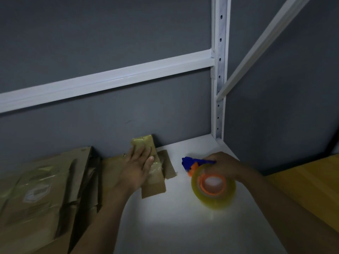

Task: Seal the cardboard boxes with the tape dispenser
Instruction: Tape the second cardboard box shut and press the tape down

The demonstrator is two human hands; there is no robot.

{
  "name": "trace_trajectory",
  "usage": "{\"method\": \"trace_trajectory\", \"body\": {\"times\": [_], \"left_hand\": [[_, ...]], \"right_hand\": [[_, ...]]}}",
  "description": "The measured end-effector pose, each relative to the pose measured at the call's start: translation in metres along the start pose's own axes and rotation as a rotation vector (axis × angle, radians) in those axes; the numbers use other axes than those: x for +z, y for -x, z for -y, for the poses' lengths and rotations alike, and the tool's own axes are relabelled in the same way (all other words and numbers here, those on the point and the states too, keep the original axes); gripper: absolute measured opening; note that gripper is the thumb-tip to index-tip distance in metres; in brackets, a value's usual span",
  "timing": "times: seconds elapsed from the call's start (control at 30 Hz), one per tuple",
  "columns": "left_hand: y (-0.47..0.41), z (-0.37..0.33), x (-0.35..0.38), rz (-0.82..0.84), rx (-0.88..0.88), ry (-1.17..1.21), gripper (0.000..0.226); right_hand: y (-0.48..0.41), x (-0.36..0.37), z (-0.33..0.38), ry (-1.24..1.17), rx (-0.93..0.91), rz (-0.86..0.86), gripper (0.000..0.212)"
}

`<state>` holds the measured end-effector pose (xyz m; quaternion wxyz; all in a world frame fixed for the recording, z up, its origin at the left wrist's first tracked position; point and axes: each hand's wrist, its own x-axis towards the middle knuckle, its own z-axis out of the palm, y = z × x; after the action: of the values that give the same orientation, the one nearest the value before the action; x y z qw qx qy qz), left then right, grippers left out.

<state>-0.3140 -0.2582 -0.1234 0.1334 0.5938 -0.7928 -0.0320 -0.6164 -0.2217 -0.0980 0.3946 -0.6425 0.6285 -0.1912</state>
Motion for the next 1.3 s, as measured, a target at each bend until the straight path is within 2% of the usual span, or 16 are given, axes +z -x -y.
{"method": "trace_trajectory", "body": {"times": [0.07, 0.13, 0.2, 0.3, 0.37, 0.47, 0.53, 0.67, 0.8, 0.9, 1.0, 1.07, 1.17, 1.23, 1.3], "left_hand": [[-0.002, 0.004, 0.005, -0.002, -0.045, 0.121, 0.082], [-0.002, 0.002, 0.002, -0.009, -0.064, 0.171, 0.072], [-0.004, 0.0, -0.001, 0.019, -0.08, 0.186, 0.063], [-0.006, 0.001, -0.002, 0.031, -0.085, 0.197, 0.053], [-0.004, 0.001, -0.003, 0.034, -0.085, 0.222, 0.052], [-0.002, 0.0, -0.005, 0.036, -0.08, 0.246, 0.05], [-0.003, 0.0, -0.007, 0.039, -0.074, 0.245, 0.051], [-0.004, -0.002, -0.008, 0.051, -0.064, 0.223, 0.05], [-0.004, -0.005, -0.008, 0.055, -0.062, 0.246, 0.05], [-0.004, 0.0, -0.006, 0.042, -0.073, 0.267, 0.049], [-0.003, 0.004, -0.005, 0.021, -0.087, 0.343, 0.047], [-0.004, 0.003, -0.006, 0.003, -0.088, 0.386, 0.048], [-0.005, 0.0, -0.009, -0.012, -0.121, 0.526, 0.033], [-0.005, 0.006, -0.009, -0.031, -0.106, 0.691, 0.018], [-0.001, 0.02, -0.015, -0.03, -0.075, 0.828, 0.022]], "right_hand": [[-0.01, 0.013, 0.006, 0.051, -0.05, -0.131, 0.033], [-0.019, 0.031, 0.024, -0.081, -0.099, -0.24, 0.025], [-0.025, 0.051, 0.052, -0.218, -0.074, -0.175, 0.028], [-0.039, 0.083, 0.081, -0.506, 0.028, 0.068, 0.027], [-0.051, 0.093, 0.086, -0.63, 0.101, 0.092, 0.03], [-0.061, 0.093, 0.085, -0.799, 0.143, 0.056, 0.014], [-0.065, 0.089, 0.085, -0.772, 0.135, 0.033, 0.007], [-0.07, 0.084, 0.087, -0.658, 0.084, -0.081, 0.013], [-0.072, 0.1, 0.081, -0.877, 0.18, -0.017, 0.018], [-0.073, 0.12, 0.079, -0.831, 0.228, -0.023, 0.028], [-0.067, 0.134, 0.072, -0.832, 0.322, 0.079, 0.04], [-0.063, 0.138, 0.066, -0.692, 0.231, -0.006, 0.035], [-0.058, 0.132, 0.057, -0.301, -0.255, -0.304, 0.033], [-0.058, 0.124, 0.052, -0.105, -0.524, -0.289, 0.036], [-0.063, 0.112, 0.045, 0.03, -0.621, -0.179, 0.038]]}}
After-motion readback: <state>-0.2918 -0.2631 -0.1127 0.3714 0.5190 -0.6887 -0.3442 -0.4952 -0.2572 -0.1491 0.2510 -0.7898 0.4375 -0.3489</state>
